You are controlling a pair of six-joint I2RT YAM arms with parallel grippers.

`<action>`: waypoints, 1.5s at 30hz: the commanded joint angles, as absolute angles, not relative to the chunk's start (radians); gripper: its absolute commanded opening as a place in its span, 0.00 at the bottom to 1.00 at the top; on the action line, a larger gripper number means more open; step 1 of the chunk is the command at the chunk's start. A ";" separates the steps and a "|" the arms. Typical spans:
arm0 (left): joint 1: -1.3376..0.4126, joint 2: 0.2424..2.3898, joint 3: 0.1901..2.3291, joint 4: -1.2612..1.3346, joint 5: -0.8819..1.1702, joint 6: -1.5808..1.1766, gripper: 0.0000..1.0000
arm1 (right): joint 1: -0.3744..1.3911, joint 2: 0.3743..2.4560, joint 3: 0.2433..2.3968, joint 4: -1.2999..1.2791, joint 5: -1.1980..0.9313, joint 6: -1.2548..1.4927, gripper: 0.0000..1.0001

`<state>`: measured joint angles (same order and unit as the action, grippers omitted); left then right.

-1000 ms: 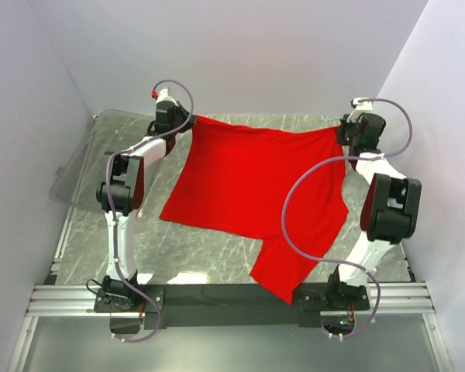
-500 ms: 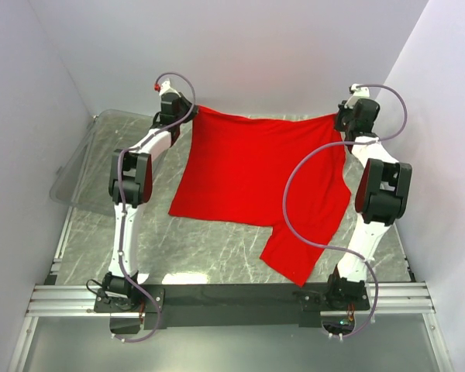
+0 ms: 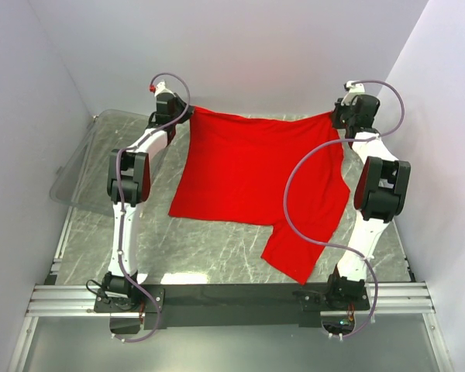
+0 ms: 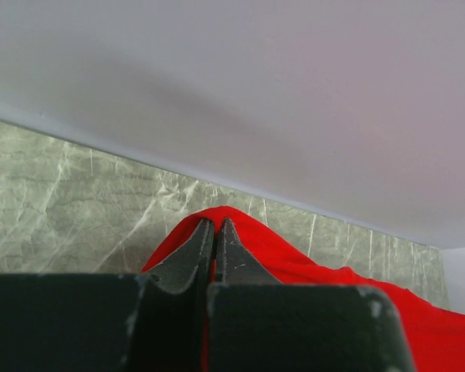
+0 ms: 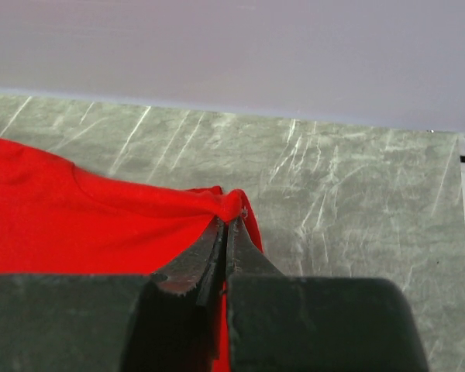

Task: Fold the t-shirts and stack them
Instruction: Flatten the tshirt out, then fold the tshirt

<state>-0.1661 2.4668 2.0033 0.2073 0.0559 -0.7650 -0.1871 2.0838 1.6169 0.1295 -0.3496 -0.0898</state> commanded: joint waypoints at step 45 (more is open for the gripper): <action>-0.100 2.345 1.848 0.423 0.336 -0.768 0.01 | -0.235 2.102 1.707 0.029 -0.561 -0.195 0.00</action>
